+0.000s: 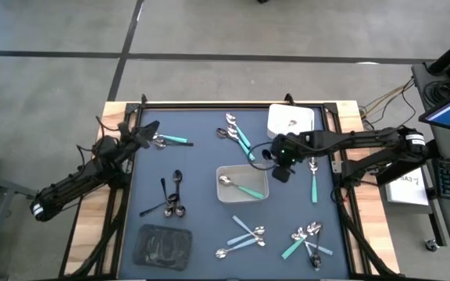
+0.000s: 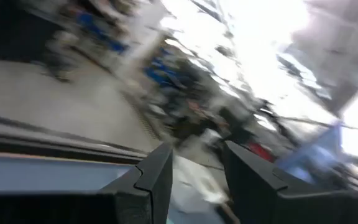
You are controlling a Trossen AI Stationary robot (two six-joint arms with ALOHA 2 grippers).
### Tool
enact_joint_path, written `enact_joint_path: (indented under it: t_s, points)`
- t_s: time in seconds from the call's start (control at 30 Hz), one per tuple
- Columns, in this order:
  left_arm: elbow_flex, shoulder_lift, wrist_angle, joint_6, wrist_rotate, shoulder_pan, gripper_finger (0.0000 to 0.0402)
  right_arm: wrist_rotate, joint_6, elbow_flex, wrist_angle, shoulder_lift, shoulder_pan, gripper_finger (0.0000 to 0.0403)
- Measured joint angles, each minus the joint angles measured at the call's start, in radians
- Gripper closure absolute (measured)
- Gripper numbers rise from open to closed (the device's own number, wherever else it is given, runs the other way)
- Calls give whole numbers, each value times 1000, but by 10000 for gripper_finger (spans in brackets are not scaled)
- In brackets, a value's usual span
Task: Sort silverware by color (type)
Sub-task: Put the black spoon into the black bin
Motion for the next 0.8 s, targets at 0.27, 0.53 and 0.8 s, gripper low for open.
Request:
enact_joint_path:
  t_s: [0.27,0.53,0.8]
  points:
    - [19,96,190,-87,193,-12,278,2,-47,137,322,39,0,394]
    - [155,322,187,-93,325,-54,277,-7,-158,352,418,189,0,391]
    - [291,573,120,-23,474,-58,245,-7,-194,606,418,420,-2,391]
